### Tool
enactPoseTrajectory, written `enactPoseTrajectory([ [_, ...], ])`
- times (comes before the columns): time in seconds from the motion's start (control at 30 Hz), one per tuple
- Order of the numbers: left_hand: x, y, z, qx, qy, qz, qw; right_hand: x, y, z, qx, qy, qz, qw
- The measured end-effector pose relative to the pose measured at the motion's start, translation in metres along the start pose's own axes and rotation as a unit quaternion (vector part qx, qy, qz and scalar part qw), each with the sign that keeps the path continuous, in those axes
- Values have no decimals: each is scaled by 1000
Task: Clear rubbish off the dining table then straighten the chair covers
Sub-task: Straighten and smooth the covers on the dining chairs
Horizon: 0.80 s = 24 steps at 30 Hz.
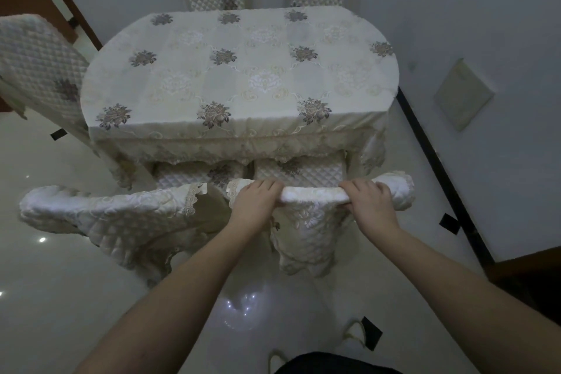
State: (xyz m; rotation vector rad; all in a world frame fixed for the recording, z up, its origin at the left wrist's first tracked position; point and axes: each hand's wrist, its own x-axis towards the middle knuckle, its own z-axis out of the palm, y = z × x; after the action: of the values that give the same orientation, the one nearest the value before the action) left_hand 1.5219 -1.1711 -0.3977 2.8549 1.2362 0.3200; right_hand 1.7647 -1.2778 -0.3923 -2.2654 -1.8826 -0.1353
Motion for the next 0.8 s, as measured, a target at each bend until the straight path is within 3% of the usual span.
enactPoseTrajectory([
  [0.43, -4, 24, -14, 45, -21, 18, 999, -4, 6, -2, -3, -36, 33, 999],
  [0.8, -7, 20, -13, -28, -86, -25, 996, -6, -8, -9, -31, -61, 39, 997],
])
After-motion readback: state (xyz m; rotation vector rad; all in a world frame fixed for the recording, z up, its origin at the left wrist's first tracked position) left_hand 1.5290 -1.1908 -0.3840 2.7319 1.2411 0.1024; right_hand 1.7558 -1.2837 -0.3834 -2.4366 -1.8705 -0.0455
